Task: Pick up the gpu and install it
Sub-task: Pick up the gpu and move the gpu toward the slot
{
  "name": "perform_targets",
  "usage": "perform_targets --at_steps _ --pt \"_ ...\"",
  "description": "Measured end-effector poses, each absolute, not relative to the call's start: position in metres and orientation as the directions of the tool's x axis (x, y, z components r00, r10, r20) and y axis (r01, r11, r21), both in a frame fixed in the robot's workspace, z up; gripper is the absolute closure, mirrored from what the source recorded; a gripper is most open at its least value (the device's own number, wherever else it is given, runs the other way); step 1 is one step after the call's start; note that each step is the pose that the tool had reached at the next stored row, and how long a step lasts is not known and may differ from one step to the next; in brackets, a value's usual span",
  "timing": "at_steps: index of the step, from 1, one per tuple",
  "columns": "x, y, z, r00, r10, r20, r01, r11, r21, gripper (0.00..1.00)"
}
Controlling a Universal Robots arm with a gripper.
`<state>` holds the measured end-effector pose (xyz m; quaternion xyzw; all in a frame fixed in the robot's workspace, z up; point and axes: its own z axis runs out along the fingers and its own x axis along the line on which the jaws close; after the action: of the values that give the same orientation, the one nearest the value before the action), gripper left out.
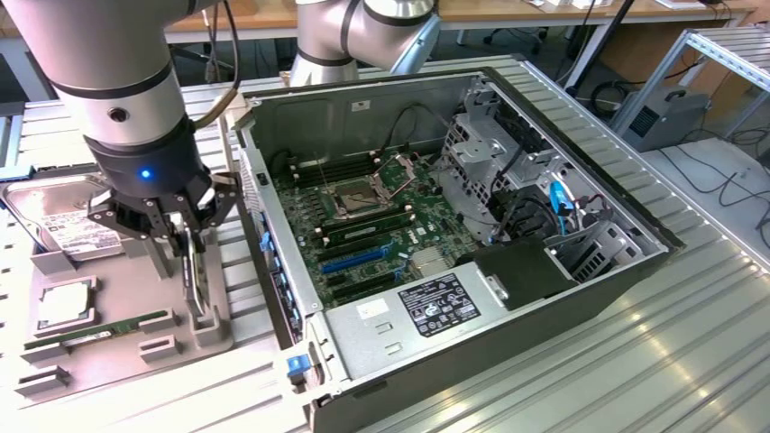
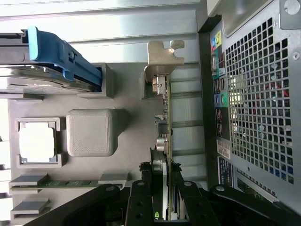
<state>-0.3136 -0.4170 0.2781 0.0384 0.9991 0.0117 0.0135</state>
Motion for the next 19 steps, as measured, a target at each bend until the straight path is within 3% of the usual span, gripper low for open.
perform_targets --at_steps 19 --pt "-0.3136 -0.4170 0.2873 -0.997 0.077 -0.026 0.076 0.997 0.025 0.73"
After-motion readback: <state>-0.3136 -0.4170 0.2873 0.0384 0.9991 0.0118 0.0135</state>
